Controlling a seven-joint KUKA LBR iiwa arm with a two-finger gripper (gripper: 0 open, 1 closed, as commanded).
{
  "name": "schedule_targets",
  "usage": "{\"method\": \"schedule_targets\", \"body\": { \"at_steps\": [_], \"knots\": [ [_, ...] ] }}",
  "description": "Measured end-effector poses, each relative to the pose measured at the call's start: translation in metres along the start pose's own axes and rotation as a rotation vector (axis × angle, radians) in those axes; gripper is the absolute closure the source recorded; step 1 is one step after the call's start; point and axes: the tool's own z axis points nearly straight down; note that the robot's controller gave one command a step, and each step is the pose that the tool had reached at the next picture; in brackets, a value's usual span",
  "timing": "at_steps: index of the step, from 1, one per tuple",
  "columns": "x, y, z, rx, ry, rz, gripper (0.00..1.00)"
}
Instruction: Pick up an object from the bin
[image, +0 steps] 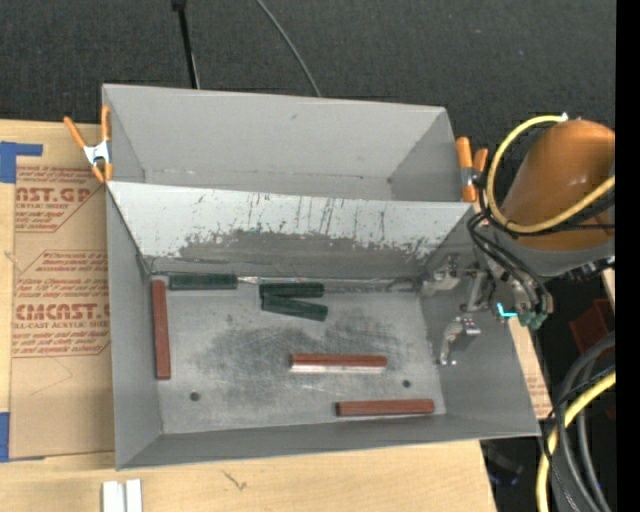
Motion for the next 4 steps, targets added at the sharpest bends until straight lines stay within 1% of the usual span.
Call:
{"method": "schedule_targets", "body": {
  "at_steps": [1, 2, 3, 4],
  "knots": [
    [-0.002, 0.001, -0.004, 0.001, -0.008, -0.002, 0.00],
    [0.015, 0.061, 0.077, 0.000, -0.012, 0.017, 0.00],
    [0.011, 0.078, 0.093, -0.001, -0.002, 0.065, 0.00],
    [0.027, 0.111, 0.098, -0.001, -0.006, 0.161, 0.00]
  ]
}}
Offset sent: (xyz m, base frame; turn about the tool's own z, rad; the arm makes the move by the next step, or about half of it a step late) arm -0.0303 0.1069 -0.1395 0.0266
